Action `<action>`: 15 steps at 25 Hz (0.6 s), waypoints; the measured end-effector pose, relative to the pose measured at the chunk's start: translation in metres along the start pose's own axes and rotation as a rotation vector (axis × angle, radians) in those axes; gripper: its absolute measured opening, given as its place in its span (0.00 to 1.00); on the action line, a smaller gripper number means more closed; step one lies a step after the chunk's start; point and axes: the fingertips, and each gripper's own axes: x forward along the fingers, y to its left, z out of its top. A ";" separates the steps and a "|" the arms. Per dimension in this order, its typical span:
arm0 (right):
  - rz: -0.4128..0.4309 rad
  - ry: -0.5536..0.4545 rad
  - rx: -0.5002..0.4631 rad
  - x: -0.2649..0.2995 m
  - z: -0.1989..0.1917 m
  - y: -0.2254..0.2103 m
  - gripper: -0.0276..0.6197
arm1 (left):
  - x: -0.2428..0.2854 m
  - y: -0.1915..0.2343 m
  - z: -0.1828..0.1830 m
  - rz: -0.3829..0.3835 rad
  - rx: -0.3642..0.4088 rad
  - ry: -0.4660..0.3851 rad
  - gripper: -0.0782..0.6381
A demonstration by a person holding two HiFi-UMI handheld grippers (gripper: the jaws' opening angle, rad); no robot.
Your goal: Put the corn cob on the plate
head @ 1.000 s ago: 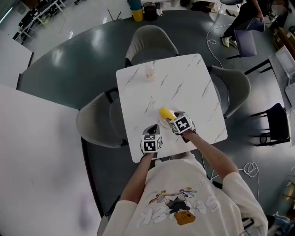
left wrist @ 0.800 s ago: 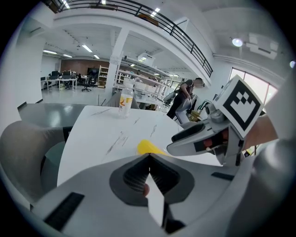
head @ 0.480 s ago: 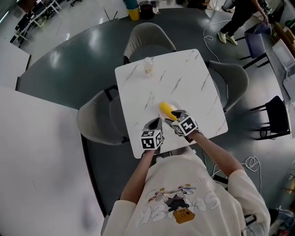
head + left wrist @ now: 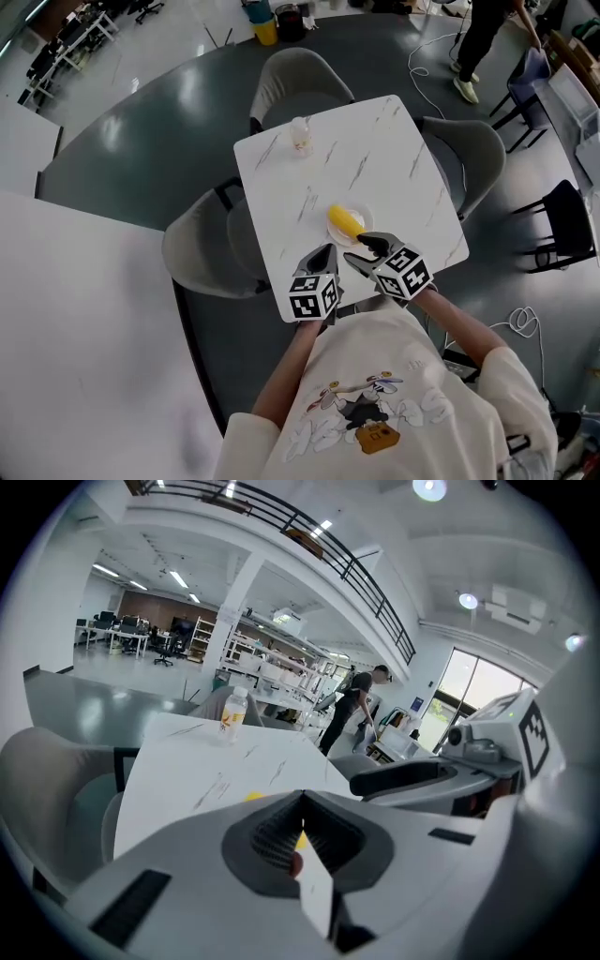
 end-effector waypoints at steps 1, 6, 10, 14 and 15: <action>0.002 -0.013 0.000 -0.006 0.003 0.003 0.38 | -0.005 -0.004 0.004 -0.008 -0.002 -0.011 0.12; 0.025 -0.073 -0.003 -0.031 0.019 0.020 0.38 | -0.029 -0.026 0.021 -0.062 -0.010 -0.067 0.12; 0.039 -0.100 -0.008 -0.050 0.024 0.032 0.38 | -0.050 -0.041 0.020 -0.080 -0.020 -0.077 0.12; 0.044 -0.139 -0.002 -0.067 0.027 0.045 0.38 | -0.073 -0.053 0.012 -0.109 -0.038 -0.081 0.12; 0.046 -0.147 0.003 -0.071 0.027 0.050 0.38 | -0.078 -0.056 0.009 -0.117 -0.041 -0.078 0.12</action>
